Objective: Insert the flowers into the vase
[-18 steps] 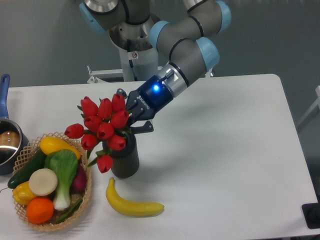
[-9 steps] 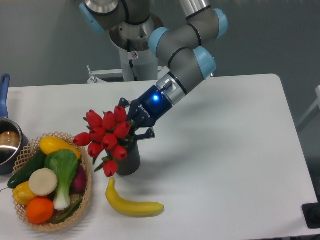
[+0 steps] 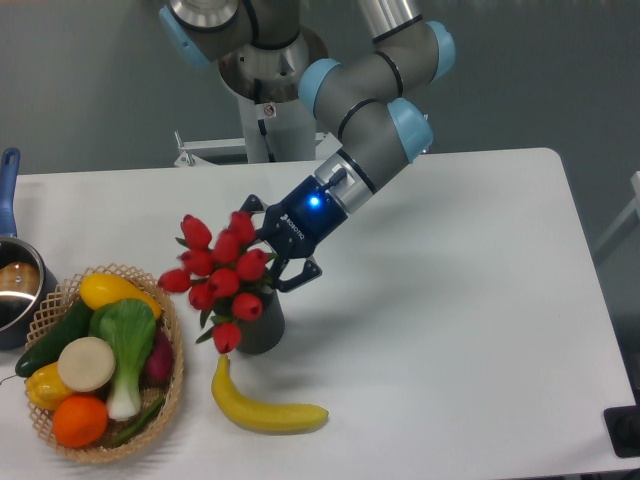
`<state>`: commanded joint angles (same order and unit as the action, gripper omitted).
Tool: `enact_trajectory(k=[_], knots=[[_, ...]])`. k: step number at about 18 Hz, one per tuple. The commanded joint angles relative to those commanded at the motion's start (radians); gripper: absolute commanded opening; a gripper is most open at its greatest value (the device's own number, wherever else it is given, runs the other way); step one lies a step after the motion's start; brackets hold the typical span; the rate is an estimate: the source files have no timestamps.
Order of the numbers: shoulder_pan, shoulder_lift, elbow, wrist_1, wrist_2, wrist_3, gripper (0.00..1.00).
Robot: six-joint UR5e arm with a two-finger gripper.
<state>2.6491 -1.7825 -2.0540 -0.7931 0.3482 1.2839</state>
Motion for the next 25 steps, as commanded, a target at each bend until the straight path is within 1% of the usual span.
enact_trajectory(k=[2,3,5,9,10,12,14,16,18,19,21,22,23,25], knots=[[0.011,0.005,-0.002,0.0,0.0,0.0,0.95],[0.017,0.006,-0.002,0.0,0.0,0.0,0.99],[0.023,0.009,0.0,0.0,0.003,0.0,1.0],[0.075,0.034,-0.003,-0.005,0.005,-0.003,1.0],[0.092,0.043,-0.006,-0.005,0.008,0.0,1.0],[0.11,0.083,-0.008,-0.006,0.05,0.003,1.0],[0.129,0.121,-0.009,-0.006,0.124,0.002,1.0],[0.155,0.146,-0.006,-0.006,0.21,0.002,1.0],[0.211,0.164,0.006,-0.006,0.305,0.003,1.0],[0.233,0.164,0.023,-0.006,0.348,0.003,1.0],[0.258,0.157,0.061,-0.006,0.437,0.003,1.0],[0.256,0.144,0.081,-0.006,0.493,0.003,1.0],[0.258,0.114,0.104,-0.006,0.599,0.005,1.0],[0.253,0.077,0.124,-0.003,0.719,0.005,1.0]])
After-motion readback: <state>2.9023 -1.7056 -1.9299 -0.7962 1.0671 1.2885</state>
